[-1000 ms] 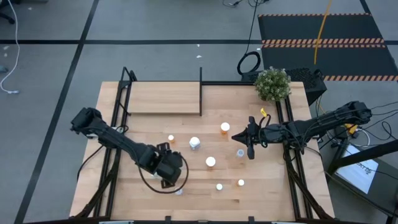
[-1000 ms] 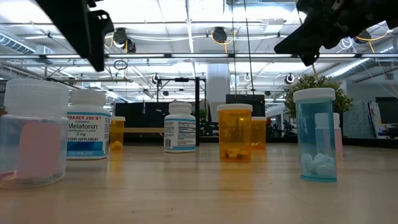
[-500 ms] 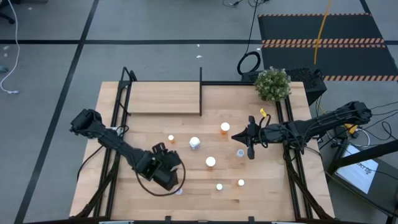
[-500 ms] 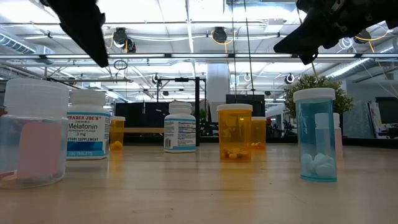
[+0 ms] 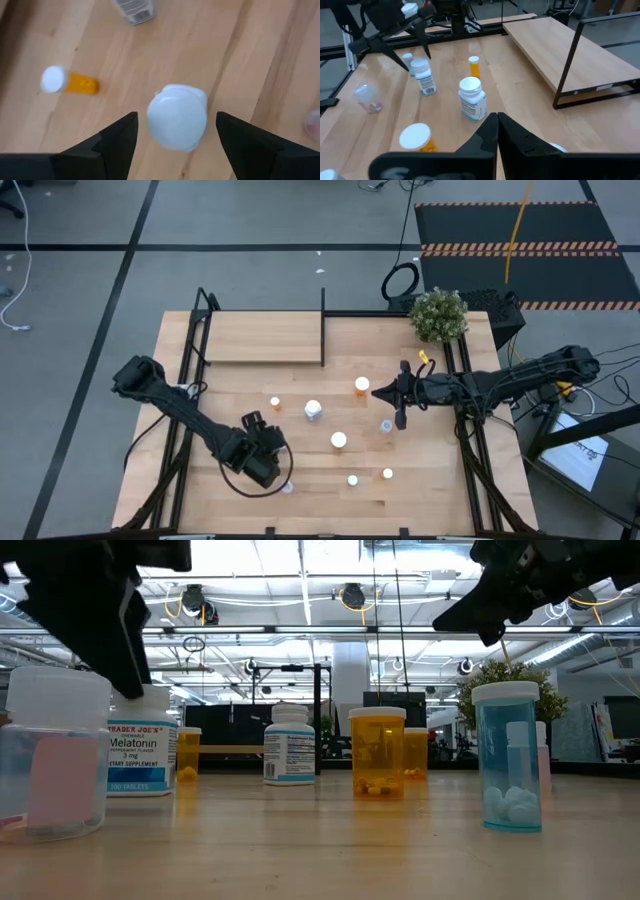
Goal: Pick and place medicine bottles onto shelf by color
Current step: Put the bottom white pill bottle on the shelf
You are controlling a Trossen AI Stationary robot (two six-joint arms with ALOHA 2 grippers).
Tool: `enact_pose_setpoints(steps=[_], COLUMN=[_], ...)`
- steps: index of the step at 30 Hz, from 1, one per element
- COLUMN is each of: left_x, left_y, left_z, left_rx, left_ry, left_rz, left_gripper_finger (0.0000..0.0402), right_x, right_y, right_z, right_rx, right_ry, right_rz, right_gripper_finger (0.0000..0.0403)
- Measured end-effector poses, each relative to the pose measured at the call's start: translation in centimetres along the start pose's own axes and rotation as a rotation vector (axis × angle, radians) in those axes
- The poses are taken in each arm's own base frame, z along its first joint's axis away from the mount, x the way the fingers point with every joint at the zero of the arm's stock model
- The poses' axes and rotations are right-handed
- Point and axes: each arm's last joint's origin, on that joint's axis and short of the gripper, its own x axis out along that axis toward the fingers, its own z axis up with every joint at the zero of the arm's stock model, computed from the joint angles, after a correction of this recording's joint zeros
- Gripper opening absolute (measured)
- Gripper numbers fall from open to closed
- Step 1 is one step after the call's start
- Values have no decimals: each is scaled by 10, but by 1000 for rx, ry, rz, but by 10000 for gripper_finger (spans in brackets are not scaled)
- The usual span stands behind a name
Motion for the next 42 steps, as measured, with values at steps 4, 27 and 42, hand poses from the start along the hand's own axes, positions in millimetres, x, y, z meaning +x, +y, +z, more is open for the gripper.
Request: enact_pose_setpoints(steps=[4, 27, 42], left_x=[14, 10, -71], left_y=[3, 9, 29], left_z=[0, 25, 90], left_rx=[6, 183, 426], left_ry=[-24, -83, -353], left_rz=[-23, -154, -207], left_gripper_finger=[285, 188, 181], right_x=[0, 0, 19], right_y=[-1, -1, 16], right_z=[0, 0, 21], right_rx=[2, 97, 175], right_ry=[0, -2, -226], right_rz=[-6, -5, 286], right_gripper_finger=[0, 0, 2])
